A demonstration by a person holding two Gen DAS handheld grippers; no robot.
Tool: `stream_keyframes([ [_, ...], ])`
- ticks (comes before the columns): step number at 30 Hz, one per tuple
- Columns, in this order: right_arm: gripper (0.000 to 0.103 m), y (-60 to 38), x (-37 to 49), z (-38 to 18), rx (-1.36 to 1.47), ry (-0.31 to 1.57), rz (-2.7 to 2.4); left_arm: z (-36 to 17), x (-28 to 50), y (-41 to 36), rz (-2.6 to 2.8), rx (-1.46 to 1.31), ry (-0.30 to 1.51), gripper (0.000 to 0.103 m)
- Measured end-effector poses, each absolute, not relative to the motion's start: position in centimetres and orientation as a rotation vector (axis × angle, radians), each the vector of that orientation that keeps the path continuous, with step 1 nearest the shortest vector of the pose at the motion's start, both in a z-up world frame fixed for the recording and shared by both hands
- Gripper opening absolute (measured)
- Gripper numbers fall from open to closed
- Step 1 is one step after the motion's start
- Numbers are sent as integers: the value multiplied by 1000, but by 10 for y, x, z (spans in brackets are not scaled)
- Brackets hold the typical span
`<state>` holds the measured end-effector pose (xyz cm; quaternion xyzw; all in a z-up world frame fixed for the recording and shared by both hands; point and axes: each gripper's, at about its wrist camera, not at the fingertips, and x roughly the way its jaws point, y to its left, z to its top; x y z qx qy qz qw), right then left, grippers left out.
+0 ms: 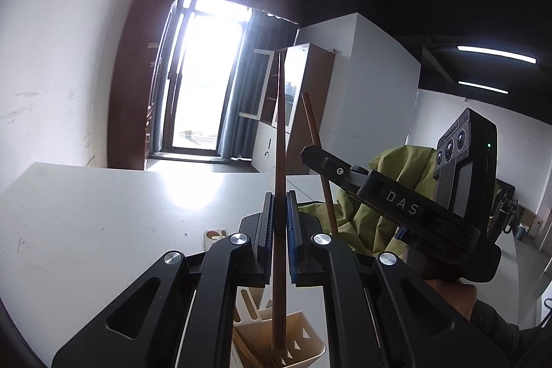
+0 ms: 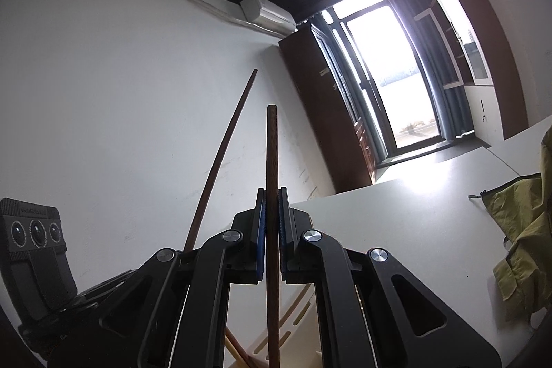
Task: Organize utensils
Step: 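Lift both held chopsticks upright and carry them over the white holder, then lower both chopsticks into the white holder and open both tools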
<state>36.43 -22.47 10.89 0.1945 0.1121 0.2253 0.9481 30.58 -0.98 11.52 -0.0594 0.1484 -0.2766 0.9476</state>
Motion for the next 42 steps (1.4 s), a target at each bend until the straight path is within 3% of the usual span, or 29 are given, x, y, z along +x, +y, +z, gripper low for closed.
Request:
stream_keyframes([
  [15, 7, -213, 374, 92, 411, 206, 470, 87, 318, -1, -653, -251, 299, 6],
  [42, 7, -198, 321, 72, 293, 301, 444, 41, 298, -7, -593, -220, 393, 7],
])
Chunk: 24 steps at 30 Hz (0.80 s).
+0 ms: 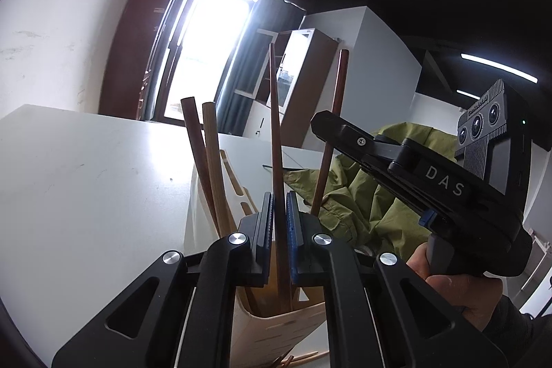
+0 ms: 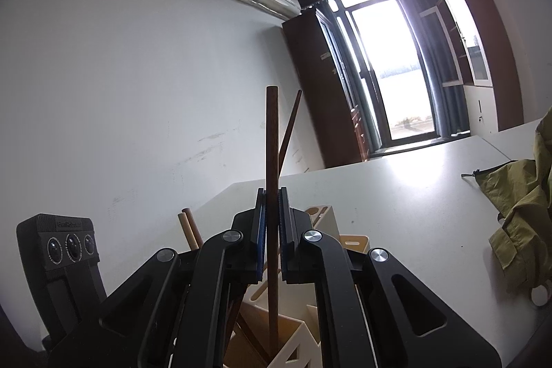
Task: Organize utensils
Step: 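Lower both chopsticks into the white holder and open both tools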
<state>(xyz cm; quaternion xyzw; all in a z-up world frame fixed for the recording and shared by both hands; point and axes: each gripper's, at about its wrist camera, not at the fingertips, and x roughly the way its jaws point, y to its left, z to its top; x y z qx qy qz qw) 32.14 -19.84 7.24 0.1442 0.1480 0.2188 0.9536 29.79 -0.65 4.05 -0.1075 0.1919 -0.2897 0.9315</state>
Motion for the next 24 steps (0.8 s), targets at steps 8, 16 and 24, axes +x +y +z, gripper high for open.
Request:
stream_keyframes([
  [8, 15, -192, 313, 73, 232, 344, 441, 44, 287, -2, -545, -138, 400, 12],
  [16, 44, -204, 296, 79, 226, 308, 414, 47, 274, 10, -535, -121, 391, 33],
  [24, 50, -245, 291, 87, 285, 269, 349, 51, 268, 13, -542, -118, 390, 45],
])
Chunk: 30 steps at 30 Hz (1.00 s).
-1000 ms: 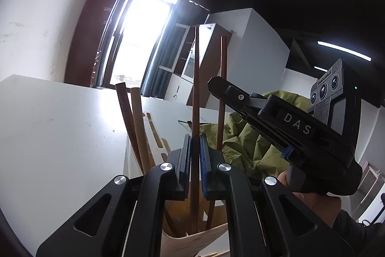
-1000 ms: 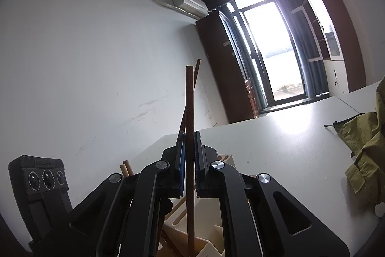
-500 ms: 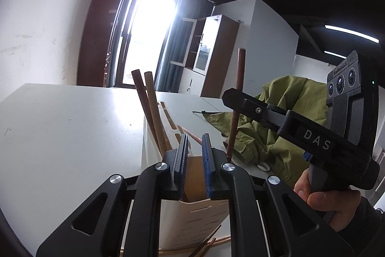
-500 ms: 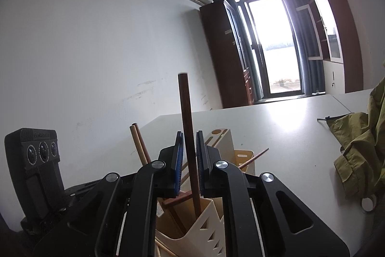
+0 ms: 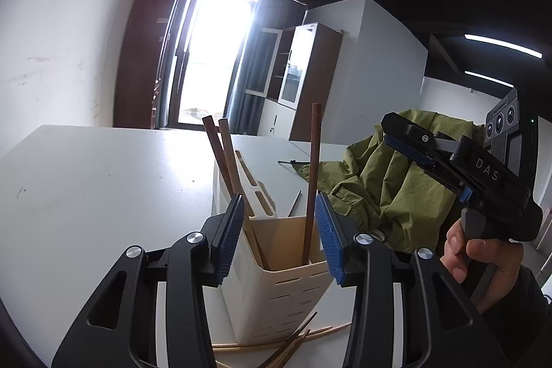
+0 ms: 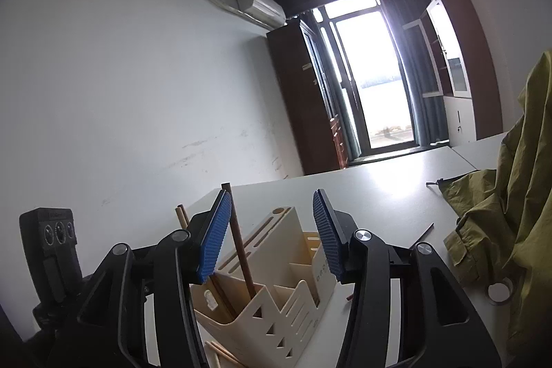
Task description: Organize utensils
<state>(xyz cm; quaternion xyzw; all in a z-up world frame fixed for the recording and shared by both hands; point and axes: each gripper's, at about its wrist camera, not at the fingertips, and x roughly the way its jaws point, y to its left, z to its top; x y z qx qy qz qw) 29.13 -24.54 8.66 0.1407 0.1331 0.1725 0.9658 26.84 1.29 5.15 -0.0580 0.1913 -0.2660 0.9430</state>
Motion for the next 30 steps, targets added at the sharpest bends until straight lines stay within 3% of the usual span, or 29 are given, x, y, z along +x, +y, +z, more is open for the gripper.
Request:
stream_keyframes([
  [4, 53, -265, 299, 78, 314, 311, 309, 52, 259, 7, -570, -97, 383, 56],
  [7, 57, -276, 315, 63, 334, 399, 285, 54, 252, 1, -578, -81, 372, 72],
  [10, 58, -285, 333, 44, 363, 471, 257, 57, 248, -2, -584, -74, 360, 78],
  [25, 58, -283, 492, -60, 426, 841, 46, 57, 261, 8, -592, -60, 346, 79],
  [30, 39, -276, 535, -91, 347, 929, -60, 59, 270, 17, -583, -66, 346, 79],
])
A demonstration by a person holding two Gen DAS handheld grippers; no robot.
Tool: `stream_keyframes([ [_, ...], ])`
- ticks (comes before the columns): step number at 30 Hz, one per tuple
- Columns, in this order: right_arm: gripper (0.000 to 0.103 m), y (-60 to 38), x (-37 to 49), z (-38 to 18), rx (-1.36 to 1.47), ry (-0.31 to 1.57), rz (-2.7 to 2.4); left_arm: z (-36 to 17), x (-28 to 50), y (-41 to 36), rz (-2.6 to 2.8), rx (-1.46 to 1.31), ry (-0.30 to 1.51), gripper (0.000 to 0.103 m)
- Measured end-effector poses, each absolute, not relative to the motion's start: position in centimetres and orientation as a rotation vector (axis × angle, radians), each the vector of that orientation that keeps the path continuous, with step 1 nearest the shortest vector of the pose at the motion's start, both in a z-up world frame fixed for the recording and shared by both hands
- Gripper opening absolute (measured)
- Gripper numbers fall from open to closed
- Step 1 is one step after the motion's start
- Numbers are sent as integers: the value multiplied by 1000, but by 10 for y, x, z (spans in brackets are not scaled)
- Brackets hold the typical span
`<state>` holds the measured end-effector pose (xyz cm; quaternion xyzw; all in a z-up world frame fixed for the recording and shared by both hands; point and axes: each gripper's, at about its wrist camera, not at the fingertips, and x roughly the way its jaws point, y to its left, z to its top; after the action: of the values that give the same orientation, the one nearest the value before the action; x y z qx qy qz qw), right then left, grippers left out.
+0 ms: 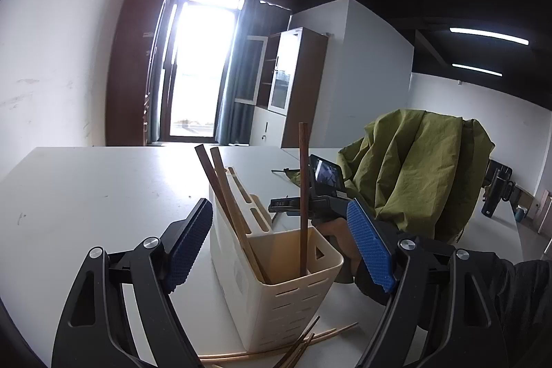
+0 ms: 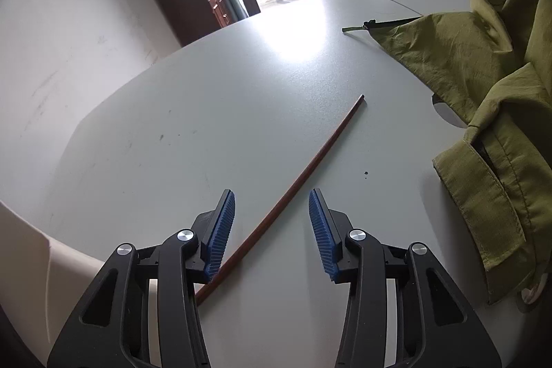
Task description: Organize utensils
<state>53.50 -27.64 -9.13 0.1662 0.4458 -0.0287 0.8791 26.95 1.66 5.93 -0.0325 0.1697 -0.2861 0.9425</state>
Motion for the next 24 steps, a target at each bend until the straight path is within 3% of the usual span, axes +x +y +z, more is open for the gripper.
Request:
stream_keyframes([
  [4, 33, -271, 551, -108, 308, 961, -94, 59, 274, 21, -599, -81, 354, 79],
  [8, 17, -263, 555, -117, 210, 958, -138, 58, 276, 20, -592, -79, 360, 79],
  [14, 12, -267, 552, -116, 208, 963, -101, 56, 275, 14, -598, -60, 362, 79],
  [16, 0, -271, 548, -114, 226, 939, -80, 55, 274, 12, -597, -54, 363, 79],
  [24, 0, -279, 539, -101, 269, 912, -32, 52, 273, 8, -603, -47, 372, 79],
])
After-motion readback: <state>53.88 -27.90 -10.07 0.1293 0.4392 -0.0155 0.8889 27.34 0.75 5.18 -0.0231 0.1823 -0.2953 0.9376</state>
